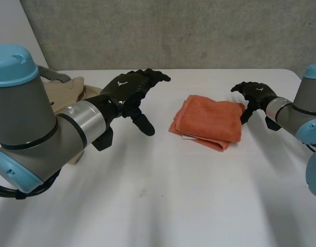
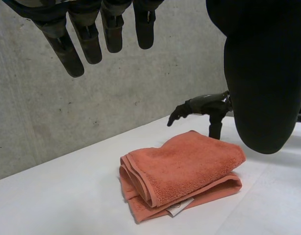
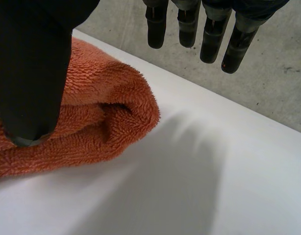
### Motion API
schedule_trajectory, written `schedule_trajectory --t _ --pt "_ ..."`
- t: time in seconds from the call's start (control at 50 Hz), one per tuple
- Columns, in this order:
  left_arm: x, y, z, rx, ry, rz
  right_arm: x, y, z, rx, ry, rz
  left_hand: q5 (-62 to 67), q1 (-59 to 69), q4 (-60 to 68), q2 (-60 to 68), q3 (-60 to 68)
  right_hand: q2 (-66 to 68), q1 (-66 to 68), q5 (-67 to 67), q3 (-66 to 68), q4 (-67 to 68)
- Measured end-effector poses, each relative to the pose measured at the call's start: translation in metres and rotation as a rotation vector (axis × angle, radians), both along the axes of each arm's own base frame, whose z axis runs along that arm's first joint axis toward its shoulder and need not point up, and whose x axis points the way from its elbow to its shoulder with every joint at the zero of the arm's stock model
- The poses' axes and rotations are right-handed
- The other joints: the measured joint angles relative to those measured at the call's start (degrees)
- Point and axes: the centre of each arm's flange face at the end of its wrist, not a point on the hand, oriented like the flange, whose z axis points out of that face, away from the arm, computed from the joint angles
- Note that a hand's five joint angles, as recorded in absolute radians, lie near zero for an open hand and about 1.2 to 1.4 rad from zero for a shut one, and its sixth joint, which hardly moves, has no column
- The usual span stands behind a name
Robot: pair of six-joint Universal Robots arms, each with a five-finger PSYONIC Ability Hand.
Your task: Fold the laundry.
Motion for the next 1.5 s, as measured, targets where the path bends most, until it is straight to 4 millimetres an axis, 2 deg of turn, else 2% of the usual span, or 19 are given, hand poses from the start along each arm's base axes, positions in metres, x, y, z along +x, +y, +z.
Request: schedule_trajectory --t 0.18,0.32,0.46,0.68,0.82,0.92,1.08,1.36,1.5 --pt "-0.001 -0.001 -0.003 0.003 -0.002 0.0 0.001 0.002 -0.008 0.026 0.0 0.007 0.0 0.0 0.0 0.0 0.0 0.0 0.0 0.0 0.0 0.0" --pt "-0.001 -0.002 -0.004 0.004 -0.002 0.001 0.009 0.013 -0.017 0.084 0.01 0.024 0.0 0.0 0.0 0.0 0.0 0.0 0.0 0.0 0.0 0.0" --pt "0.0 -0.002 -0.003 0.003 -0.001 0.002 0.036 0.044 -0.015 0.159 0.03 0.09 0.0 0.0 0.0 0.0 0.0 0.0 -0.19 0.0 0.0 0.0" --pt "-0.001 0.0 -0.002 0.001 0.001 0.0 0.055 0.085 0.001 0.126 0.029 0.126 0.0 0.0 0.0 0.0 0.0 0.0 -0.19 0.0 0.0 0.0" --pt "0.0 0.001 -0.002 0.003 0.0 -0.001 0.064 0.106 0.011 0.087 0.013 0.045 0.0 0.0 0.0 0.0 0.0 0.0 -0.2 0.0 0.0 0.0" --pt "0.0 0.002 -0.002 0.005 -0.001 -0.002 0.061 0.106 0.014 0.093 -0.012 -0.039 0.0 0.0 0.0 0.0 0.0 0.0 -0.2 0.0 0.0 -0.01" --pt "0.0 0.003 -0.002 0.006 -0.002 -0.003 0.055 0.095 0.015 0.111 -0.031 -0.038 0.0 0.0 0.0 0.0 0.0 0.0 -0.2 0.0 0.0 -0.01" --pt "-0.001 0.003 -0.007 0.016 -0.007 -0.007 0.019 0.055 -0.007 0.181 -0.075 -0.025 0.0 0.0 0.0 0.0 0.0 0.0 -0.2 0.0 0.0 -0.01" --pt "-0.002 0.003 -0.008 0.017 -0.009 -0.009 0.013 0.048 -0.015 0.204 -0.083 -0.025 0.0 0.0 0.0 0.0 0.0 0.0 -0.2 0.0 0.0 -0.01"
